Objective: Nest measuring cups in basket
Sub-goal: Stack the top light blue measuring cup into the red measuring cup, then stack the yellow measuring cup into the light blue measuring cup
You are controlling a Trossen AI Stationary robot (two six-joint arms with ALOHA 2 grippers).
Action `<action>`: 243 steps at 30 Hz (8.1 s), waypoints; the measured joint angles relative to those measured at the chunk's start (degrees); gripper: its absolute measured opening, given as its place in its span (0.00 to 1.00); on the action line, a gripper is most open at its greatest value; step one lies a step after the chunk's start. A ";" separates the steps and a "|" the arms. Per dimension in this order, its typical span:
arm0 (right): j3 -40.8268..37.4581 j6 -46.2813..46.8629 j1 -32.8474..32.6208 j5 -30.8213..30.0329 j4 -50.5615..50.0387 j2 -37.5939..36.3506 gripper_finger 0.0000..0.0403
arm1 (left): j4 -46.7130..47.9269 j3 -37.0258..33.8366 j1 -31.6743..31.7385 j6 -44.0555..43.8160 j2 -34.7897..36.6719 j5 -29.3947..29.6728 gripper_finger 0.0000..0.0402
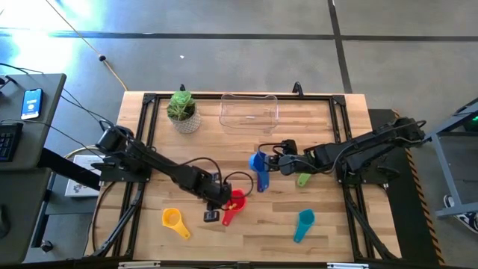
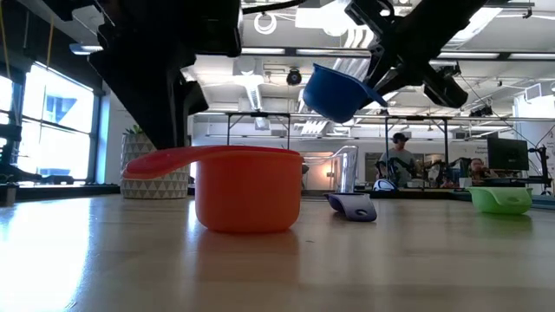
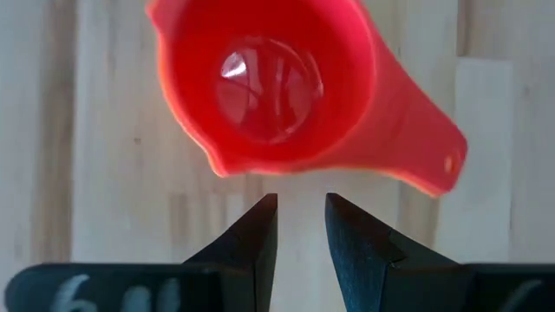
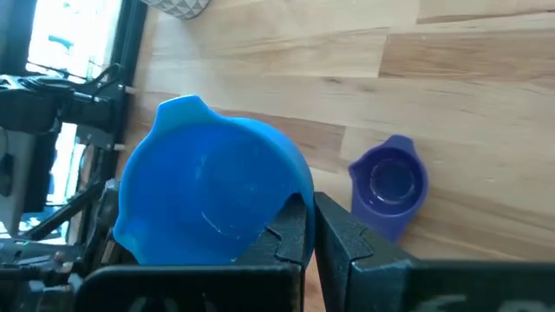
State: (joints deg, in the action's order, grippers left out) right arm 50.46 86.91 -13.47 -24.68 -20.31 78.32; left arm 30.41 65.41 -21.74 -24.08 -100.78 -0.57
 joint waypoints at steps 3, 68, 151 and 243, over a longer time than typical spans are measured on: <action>0.00 -0.47 0.00 0.35 -0.31 0.00 0.00 | -1.31 0.02 -0.48 -1.00 -0.69 -0.91 0.22; 0.15 -1.90 -0.07 1.38 3.48 0.00 0.00 | -16.06 0.02 -1.89 -4.21 -5.76 -3.96 0.22; 43.06 26.18 -6.36 15.08 -26.98 37.73 0.00 | 22.78 0.00 5.10 24.36 28.51 10.17 0.22; 83.73 -39.41 3.82 -0.77 -48.29 32.20 0.15 | 14.26 -24.45 -27.37 -11.83 40.19 11.64 0.22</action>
State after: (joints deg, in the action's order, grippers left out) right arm 134.19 47.51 -9.65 -25.45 -68.60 110.52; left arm 44.67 40.96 -49.12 -35.92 -60.59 11.07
